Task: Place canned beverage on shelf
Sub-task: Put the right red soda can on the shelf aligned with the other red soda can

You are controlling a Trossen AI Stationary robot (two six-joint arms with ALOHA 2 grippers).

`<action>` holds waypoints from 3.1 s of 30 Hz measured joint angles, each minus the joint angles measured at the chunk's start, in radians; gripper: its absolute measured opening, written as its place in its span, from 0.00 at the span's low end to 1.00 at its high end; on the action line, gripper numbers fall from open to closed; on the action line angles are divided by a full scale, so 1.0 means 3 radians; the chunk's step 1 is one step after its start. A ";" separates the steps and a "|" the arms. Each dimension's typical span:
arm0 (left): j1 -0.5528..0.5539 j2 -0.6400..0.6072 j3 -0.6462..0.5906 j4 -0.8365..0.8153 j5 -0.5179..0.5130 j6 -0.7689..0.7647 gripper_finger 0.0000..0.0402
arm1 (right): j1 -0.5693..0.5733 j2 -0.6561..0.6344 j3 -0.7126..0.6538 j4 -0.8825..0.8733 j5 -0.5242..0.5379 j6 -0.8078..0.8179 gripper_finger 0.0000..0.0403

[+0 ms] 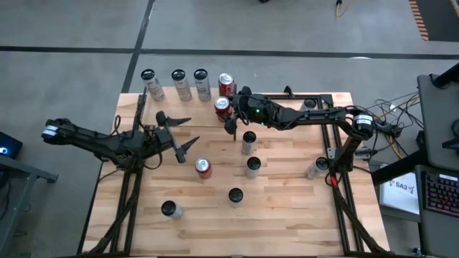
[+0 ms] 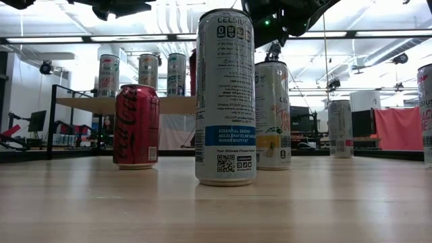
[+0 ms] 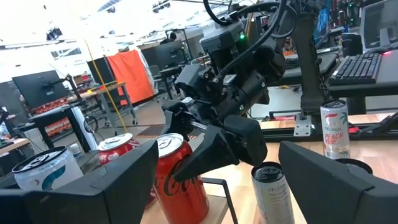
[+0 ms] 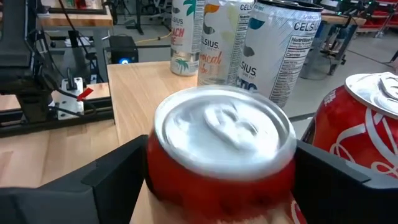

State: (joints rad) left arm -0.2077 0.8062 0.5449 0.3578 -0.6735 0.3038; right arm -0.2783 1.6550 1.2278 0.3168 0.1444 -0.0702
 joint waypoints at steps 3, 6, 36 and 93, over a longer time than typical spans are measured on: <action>0.0000 0.0000 0.0000 0.0000 0.0000 0.0000 0.79 | 0.0000 0.0000 0.0000 0.0000 0.0046 0.0015 0.86; 0.0000 0.0000 0.0000 0.0001 0.0000 -0.0014 0.79 | -0.0013 -0.0003 0.0001 -0.0001 0.0055 0.0040 0.87; 0.0121 -0.0005 0.0000 -0.0841 0.0292 -0.0131 0.77 | 0.0217 -0.0072 0.1487 -0.1977 0.0045 0.0076 0.75; 0.1666 -0.0490 0.0052 -0.0905 0.2357 0.0556 0.00 | 0.0329 0.0253 0.1686 -0.2864 0.0757 0.1377 0.02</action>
State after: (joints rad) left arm 0.2920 0.6592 0.5606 0.0864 0.0337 0.4706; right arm -0.1795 1.7309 1.7337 -0.5424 0.3714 0.3430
